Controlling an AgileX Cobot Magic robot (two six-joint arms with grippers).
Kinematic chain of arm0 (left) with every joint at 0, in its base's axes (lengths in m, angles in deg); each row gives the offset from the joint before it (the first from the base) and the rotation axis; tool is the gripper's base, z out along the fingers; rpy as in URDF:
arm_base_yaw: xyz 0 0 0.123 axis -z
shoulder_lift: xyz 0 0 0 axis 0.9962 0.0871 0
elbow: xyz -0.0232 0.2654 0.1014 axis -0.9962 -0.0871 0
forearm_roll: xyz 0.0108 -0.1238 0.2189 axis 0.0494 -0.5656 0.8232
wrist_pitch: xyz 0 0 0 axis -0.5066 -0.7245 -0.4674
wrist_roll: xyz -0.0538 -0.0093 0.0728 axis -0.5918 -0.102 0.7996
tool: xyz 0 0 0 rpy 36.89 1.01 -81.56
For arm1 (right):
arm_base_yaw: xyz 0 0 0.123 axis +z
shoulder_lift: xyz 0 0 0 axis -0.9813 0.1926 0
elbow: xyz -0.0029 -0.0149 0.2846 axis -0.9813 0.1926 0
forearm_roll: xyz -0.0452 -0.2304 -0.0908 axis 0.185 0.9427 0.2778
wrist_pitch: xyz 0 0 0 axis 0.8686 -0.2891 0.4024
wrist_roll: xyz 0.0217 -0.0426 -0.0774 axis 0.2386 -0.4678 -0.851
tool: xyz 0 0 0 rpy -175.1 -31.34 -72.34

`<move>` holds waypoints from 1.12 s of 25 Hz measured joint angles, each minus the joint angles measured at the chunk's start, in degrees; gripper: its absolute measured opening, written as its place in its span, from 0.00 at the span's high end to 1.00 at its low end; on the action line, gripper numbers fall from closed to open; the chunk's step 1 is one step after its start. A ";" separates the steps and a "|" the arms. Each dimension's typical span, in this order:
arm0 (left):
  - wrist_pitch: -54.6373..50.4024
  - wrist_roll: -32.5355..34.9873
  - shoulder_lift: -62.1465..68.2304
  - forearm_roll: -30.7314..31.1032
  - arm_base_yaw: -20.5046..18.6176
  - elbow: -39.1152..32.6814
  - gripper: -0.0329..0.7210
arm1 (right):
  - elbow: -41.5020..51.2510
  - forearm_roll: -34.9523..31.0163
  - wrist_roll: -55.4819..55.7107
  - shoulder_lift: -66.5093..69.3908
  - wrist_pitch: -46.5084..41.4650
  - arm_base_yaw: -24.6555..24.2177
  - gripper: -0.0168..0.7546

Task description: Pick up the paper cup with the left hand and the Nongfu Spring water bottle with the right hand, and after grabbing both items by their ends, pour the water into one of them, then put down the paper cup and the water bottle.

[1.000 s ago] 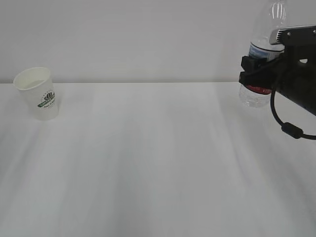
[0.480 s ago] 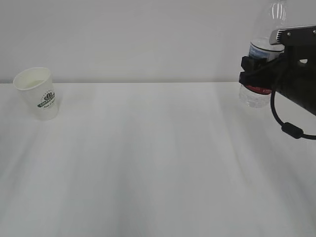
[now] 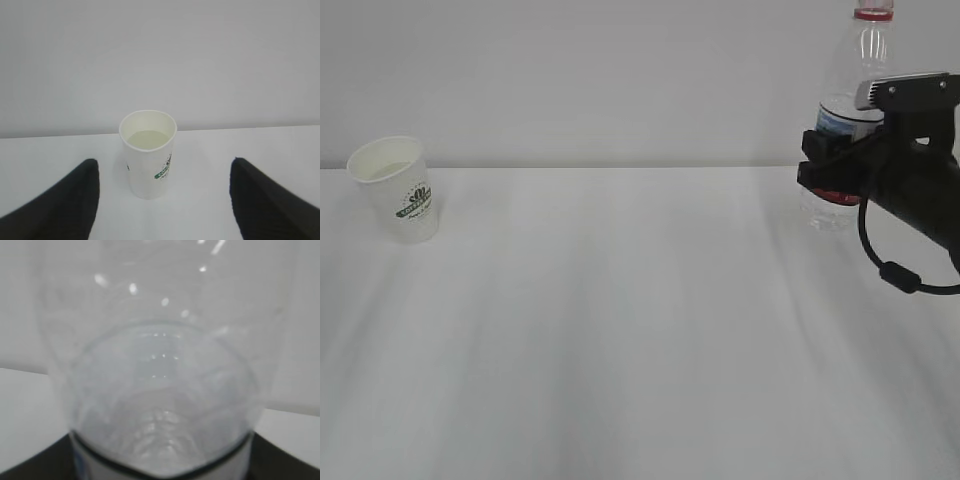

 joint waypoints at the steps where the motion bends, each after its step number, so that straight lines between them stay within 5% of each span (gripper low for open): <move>1: 0.00 0.04 0.00 0.00 0.00 0.00 0.17 | 0.00 0.00 -0.11 0.48 0.41 0.00 0.49; 28: 2.08 0.13 0.00 1.93 0.00 0.00 0.18 | -11.96 -4.77 -3.18 16.33 4.37 0.00 0.49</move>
